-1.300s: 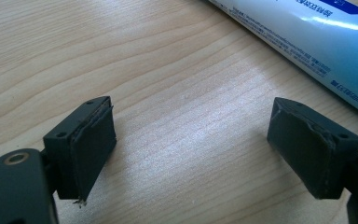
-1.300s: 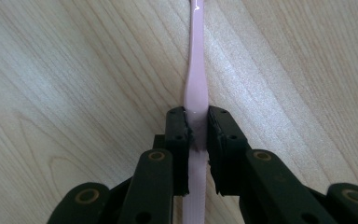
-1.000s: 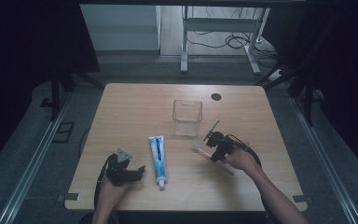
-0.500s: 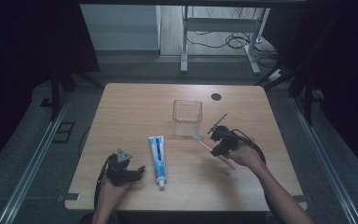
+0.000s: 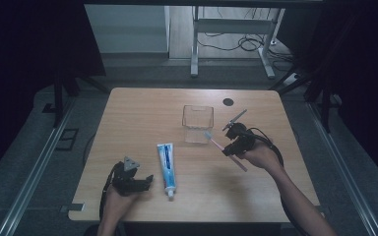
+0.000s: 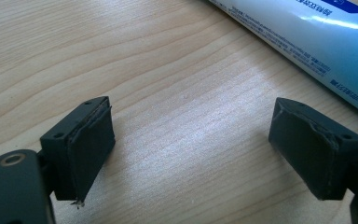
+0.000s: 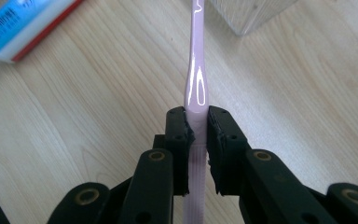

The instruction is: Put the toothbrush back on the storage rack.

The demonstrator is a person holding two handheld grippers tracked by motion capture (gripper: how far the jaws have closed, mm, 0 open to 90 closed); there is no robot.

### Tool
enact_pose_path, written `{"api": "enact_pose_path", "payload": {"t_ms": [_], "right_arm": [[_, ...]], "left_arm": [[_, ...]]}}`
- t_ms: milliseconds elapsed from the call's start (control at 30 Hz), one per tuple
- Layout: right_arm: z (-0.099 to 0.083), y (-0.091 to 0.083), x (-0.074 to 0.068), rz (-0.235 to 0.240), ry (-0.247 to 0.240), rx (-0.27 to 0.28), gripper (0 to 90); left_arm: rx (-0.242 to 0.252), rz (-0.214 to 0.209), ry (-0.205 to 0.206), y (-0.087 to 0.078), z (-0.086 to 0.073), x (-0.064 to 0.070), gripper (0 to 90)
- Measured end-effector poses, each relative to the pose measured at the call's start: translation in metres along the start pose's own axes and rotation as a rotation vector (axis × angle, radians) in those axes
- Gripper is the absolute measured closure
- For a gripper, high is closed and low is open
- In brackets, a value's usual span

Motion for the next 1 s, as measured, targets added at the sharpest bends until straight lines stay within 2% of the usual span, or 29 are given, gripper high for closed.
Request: {"api": "enact_pose_path", "payload": {"t_ms": [467,1000], "right_arm": [[0.027,-0.019,0.007,0.007,0.027,0.088,78.3],[0.062,-0.032,0.014,-0.022,0.036,0.201,78.3]], "left_arm": [[-0.001,-0.001,0.002,0.0,0.0,0.0,13.4],[0.004,0.001,-0.001,0.0,0.0,0.0,13.4]]}}
Point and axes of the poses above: each handheld gripper's, and its own axes: y roughly forward along the jaws, z roughly out of its top, x roughly to its right, the point moved 3 cm from there along y, roughly forward along the jaws, and after that the axes turned 3 degrees about y, right-handed, at the moved point
